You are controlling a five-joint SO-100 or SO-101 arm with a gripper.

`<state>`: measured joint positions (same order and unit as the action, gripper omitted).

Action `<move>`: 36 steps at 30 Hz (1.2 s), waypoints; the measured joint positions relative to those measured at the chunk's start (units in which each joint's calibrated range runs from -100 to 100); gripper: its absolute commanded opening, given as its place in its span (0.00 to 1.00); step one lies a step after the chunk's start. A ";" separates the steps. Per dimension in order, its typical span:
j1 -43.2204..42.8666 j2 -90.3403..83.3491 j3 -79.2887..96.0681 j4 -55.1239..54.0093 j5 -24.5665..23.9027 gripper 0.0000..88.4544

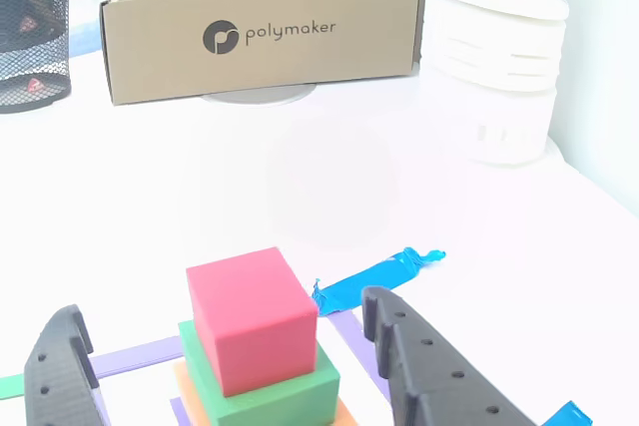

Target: Tower of hanoi

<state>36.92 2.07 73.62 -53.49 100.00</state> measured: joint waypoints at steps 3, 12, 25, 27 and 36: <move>-0.70 0.00 0.00 0.00 0.00 0.32; -1.76 0.00 -0.53 0.00 0.00 0.29; -3.74 0.17 -0.62 0.00 0.00 0.25; -3.74 0.76 -0.62 0.00 0.00 0.25; -3.74 0.93 -0.62 0.00 0.00 0.16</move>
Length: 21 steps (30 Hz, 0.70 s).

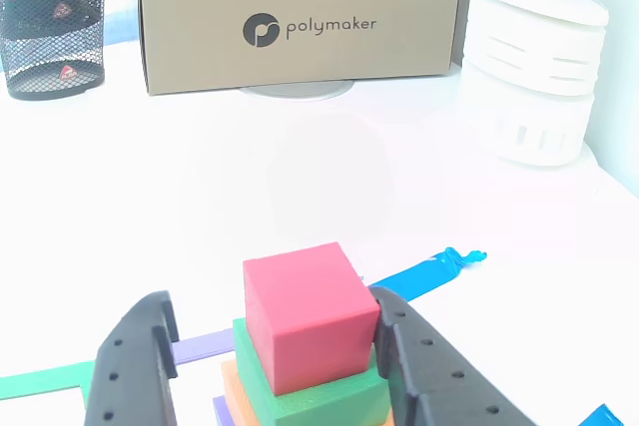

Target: Tower of hanoi

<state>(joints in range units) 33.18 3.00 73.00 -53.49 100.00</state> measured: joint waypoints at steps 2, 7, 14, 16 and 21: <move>0.00 0.00 0.00 0.00 0.00 0.13; 0.00 0.00 0.00 0.00 0.00 0.10; -1.17 0.00 0.00 0.00 -0.54 0.05; -1.17 0.00 0.00 0.00 -0.72 0.04; -1.17 0.00 0.00 0.00 -0.72 0.03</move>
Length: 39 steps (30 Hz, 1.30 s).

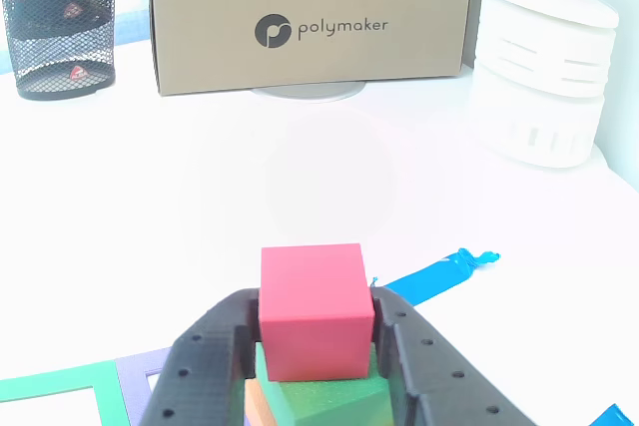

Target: Tower of hanoi

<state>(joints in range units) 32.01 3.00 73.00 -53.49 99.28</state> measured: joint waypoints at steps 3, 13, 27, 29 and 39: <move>0.00 -0.25 -0.09 1.13 0.00 0.03; -4.10 -14.61 -0.53 17.09 0.00 0.02; -7.61 -48.80 -19.65 77.95 0.72 0.02; -8.54 -49.73 -26.38 87.63 0.72 0.02; -13.93 -47.36 -70.03 130.75 0.72 0.02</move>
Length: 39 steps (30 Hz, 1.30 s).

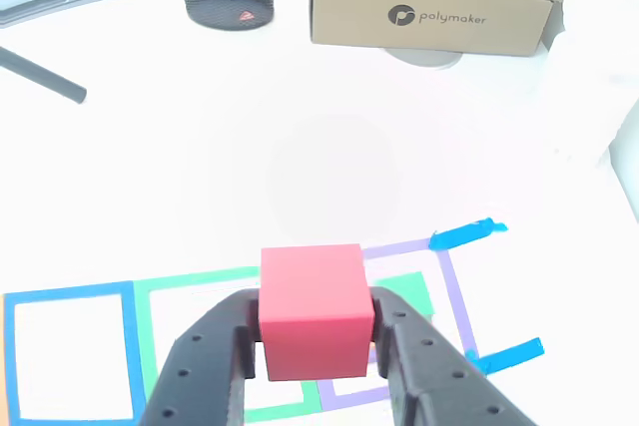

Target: Tower of hanoi

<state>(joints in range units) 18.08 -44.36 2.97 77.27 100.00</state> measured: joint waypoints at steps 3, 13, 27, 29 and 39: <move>-1.64 -0.08 -7.88 7.66 0.00 0.02; -4.45 -6.50 1.77 7.58 0.00 0.01; -3.16 -12.24 61.35 -43.29 -0.54 0.02; -3.16 -11.48 70.47 -55.22 -0.54 0.02; -9.48 4.56 86.50 -92.87 -0.72 0.02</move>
<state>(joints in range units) 8.60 -39.81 89.46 -15.60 99.28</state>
